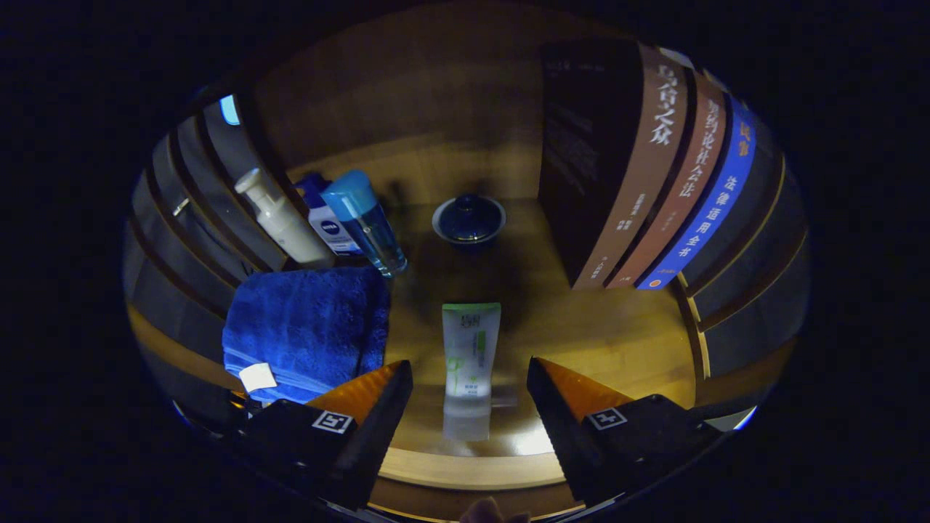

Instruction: Pull open the drawer, take out the items inside it, and place them on the countertop above the cabinet.

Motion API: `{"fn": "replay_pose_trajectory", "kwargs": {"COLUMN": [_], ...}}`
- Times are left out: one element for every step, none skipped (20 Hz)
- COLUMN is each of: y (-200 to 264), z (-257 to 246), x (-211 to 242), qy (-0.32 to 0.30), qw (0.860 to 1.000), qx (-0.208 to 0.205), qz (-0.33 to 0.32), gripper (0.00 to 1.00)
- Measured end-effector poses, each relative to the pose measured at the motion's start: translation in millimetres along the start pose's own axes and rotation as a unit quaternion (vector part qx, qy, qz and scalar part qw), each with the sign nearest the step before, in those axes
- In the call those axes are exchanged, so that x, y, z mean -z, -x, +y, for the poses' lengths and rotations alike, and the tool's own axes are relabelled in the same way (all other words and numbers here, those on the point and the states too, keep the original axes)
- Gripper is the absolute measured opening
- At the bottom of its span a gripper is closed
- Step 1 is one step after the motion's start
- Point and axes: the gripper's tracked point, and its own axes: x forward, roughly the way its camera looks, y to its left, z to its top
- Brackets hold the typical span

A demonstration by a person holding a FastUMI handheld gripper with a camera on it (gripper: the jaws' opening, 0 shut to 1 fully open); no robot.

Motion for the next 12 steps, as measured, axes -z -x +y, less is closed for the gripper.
{"fn": "replay_pose_trajectory", "kwargs": {"y": [11, 23, 38, 54, 73, 91, 110, 127, 141, 154, 166, 175], "z": [2, 4, 7, 10, 12, 16, 21, 28, 31, 33, 35, 35], "x": [-1, -2, -4, -4, -9, -6, -1, 5, 7, 10, 13, 17], "qy": [0.006, 0.014, 0.022, 0.029, 0.033, 0.038, 0.036, 0.036, 0.036, 0.046, 0.059, 0.075], "qw": [1.000, 0.999, 0.997, 0.995, 0.991, 0.987, 0.982, 0.977, 0.971, 0.964, 0.959, 0.953], "qx": [-0.004, -0.007, -0.009, -0.010, -0.012, -0.014, -0.018, -0.023, -0.024, -0.025, -0.027, -0.027], "qz": [-0.018, -0.041, -0.067, -0.097, -0.129, -0.157, -0.185, -0.210, -0.234, -0.259, -0.277, -0.292], "gripper": [1.00, 1.00, 1.00, 1.00, 1.00, 1.00, 1.00, 1.00, 1.00, 1.00, 0.99, 0.99]}}
